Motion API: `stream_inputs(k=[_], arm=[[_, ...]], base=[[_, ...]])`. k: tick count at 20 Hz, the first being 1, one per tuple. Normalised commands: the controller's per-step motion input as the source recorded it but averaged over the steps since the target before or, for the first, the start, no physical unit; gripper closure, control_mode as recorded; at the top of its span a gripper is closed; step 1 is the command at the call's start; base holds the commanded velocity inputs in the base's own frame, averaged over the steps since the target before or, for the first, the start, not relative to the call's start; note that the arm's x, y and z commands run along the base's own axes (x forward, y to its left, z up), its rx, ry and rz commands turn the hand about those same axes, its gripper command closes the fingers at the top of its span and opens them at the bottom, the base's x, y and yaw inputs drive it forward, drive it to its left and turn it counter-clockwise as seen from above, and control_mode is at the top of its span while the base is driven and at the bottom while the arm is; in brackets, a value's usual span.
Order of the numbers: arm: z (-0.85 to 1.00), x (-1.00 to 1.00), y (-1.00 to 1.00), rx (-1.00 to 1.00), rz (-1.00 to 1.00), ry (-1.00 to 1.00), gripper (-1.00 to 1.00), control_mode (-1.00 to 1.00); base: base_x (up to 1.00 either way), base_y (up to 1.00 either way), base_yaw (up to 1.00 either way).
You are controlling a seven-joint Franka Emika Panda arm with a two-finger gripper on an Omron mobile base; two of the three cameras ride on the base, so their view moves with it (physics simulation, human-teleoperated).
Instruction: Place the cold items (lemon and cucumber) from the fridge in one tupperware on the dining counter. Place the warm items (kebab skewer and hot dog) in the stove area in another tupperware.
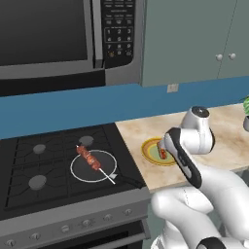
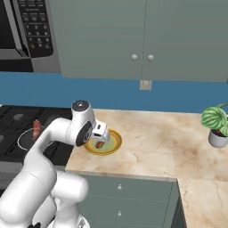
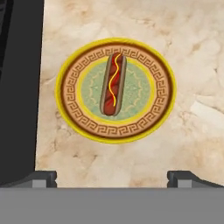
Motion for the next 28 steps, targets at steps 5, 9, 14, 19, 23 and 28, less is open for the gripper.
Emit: stream_inputs(k=[5,9,14,19,23,28], arm=[[-0.34,0.54,0.00,0.00,0.00,0.00,-1.00,-1.00],[-0.35,0.55,-0.02,0.00,0.00,0.03,-1.00,-1.00],[-0.31,0.52,-0.07,0.00,0.00,0.07,-1.00,-1.00],[-0.25,0.52,-0.05,0.00,0.00,0.09,-1.00,-1.00],[-0.26,0.42,-0.03,0.00,0.00,0.07,-1.00,-1.00],[-0.28,0.19,0.00,0.00,0.00,0.01,-1.00,-1.00]], base=[[0.00,0.00,0.00],[0.00,0.00,0.00],[0.00,0.00,0.00],[0.00,0.00,0.00],[0.00,0.00,0.00],[0.00,0.00,0.00]])
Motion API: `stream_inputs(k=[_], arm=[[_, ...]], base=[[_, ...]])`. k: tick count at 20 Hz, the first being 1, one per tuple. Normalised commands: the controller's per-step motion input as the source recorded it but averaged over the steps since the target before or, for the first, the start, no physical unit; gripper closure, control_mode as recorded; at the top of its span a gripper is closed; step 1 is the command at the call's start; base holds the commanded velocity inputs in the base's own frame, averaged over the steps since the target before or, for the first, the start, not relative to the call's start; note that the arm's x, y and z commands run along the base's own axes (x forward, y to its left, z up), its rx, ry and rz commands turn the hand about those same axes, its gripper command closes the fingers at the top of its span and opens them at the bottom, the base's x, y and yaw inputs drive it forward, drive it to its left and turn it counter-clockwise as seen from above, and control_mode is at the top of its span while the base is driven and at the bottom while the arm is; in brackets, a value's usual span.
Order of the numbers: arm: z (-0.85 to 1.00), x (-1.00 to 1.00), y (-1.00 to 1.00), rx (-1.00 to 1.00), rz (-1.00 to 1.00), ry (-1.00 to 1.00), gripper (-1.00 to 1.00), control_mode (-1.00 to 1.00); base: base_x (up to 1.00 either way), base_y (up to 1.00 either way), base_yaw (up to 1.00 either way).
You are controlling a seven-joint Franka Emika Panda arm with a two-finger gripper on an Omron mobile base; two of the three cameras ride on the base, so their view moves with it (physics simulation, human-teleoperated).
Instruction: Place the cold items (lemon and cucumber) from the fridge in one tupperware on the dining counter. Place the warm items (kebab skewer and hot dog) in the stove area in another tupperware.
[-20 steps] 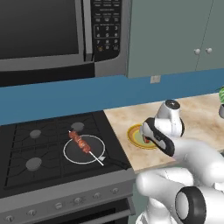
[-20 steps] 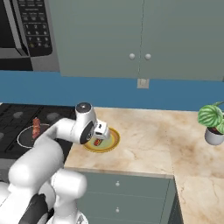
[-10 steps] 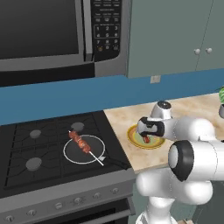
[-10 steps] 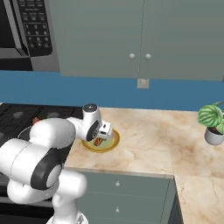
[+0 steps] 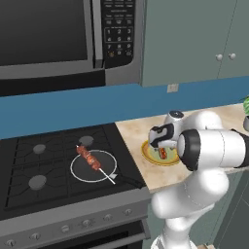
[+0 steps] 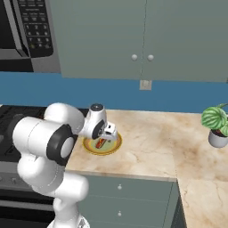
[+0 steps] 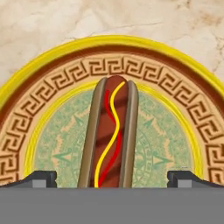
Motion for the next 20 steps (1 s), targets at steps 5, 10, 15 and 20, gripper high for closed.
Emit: stream_inputs(k=[5,10,15,20], arm=[[-0.29,0.13,0.00,0.00,0.00,0.01,-1.00,-1.00],[-0.32,0.07,0.00,0.00,0.00,0.05,1.00,-1.00],[-0.23,0.03,0.00,0.00,0.00,0.05,1.00,-1.00],[-0.01,-0.04,0.00,0.00,0.00,-0.01,1.00,-1.00]], base=[[0.00,0.00,0.00],[0.00,0.00,0.00],[0.00,0.00,0.00],[0.00,0.00,0.00]])
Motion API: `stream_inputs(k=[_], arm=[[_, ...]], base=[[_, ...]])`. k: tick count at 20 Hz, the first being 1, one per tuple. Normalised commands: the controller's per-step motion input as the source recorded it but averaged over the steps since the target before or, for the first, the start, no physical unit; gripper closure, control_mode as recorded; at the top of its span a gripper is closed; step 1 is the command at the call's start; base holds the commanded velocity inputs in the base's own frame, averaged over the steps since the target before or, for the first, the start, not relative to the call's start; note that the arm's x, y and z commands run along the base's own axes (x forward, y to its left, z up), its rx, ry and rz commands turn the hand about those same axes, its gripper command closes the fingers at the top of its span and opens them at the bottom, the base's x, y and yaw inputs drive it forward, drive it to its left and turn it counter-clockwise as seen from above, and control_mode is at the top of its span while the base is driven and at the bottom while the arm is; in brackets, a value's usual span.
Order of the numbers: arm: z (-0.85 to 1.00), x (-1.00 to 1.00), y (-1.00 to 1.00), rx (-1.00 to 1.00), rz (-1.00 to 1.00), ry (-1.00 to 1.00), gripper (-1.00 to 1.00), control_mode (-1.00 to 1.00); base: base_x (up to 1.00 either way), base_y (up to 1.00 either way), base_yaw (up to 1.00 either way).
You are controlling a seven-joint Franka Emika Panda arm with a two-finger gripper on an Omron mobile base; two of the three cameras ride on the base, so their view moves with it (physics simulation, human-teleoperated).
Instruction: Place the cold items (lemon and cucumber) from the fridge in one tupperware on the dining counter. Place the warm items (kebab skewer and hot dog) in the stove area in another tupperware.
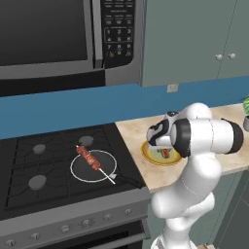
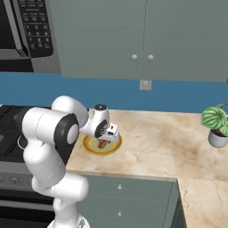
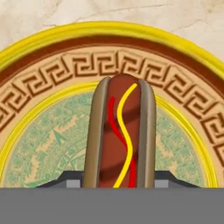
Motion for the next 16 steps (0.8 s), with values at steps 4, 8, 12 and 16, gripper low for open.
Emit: stream_inputs(k=[4,8,12,16], arm=[[0.05,-0.19,-0.02,0.00,0.00,0.00,1.00,-1.00],[0.24,-0.37,-0.27,0.00,0.00,-0.01,1.00,-1.00],[0.46,-0.32,-0.28,0.00,0.00,0.00,1.00,-1.00],[0.60,-0.31,-0.24,0.00,-0.04,0.00,1.00,-1.00]], base=[[0.00,0.00,0.00],[0.00,0.00,0.00],[0.00,0.00,0.00],[0.00,0.00,0.00]])
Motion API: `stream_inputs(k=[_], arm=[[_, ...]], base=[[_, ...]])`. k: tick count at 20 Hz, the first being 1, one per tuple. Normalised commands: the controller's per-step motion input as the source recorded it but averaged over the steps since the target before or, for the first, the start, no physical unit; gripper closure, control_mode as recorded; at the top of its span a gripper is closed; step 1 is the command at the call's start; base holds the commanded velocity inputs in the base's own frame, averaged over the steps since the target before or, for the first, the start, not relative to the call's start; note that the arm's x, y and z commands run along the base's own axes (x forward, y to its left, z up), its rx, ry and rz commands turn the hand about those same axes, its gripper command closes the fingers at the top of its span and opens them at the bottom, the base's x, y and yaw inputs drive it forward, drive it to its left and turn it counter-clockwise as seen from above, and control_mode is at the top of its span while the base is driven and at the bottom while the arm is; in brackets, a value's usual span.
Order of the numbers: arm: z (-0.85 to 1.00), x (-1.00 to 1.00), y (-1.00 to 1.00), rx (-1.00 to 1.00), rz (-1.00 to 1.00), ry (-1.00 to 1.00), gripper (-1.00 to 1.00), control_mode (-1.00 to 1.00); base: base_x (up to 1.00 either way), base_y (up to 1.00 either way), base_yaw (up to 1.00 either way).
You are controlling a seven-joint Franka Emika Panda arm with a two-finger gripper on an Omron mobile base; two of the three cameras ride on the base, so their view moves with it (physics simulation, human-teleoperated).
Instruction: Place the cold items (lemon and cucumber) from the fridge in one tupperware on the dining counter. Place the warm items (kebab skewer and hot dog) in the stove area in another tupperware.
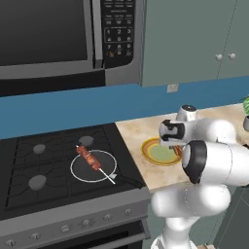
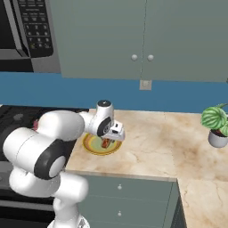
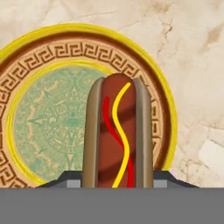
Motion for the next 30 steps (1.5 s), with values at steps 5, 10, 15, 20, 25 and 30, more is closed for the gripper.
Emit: stream_inputs(k=[5,10,15,20,25,30], arm=[[0.50,-0.51,-0.24,0.05,-0.05,-0.02,1.00,-1.00],[0.56,-0.61,-0.14,0.05,-0.01,-0.07,1.00,-1.00],[0.56,-0.68,-0.07,0.06,0.00,-0.14,1.00,-1.00],[0.58,-0.65,-0.02,0.05,0.00,-0.19,1.00,-1.00],[0.68,-0.64,0.00,0.01,0.00,-0.21,1.00,-1.00],[0.76,-0.63,0.07,0.00,0.00,-0.16,1.00,-1.00]], base=[[0.00,0.00,0.00],[0.00,0.00,0.00],[0.00,0.00,0.00],[0.00,0.00,0.00],[0.00,0.00,0.00],[0.00,0.00,0.00]])
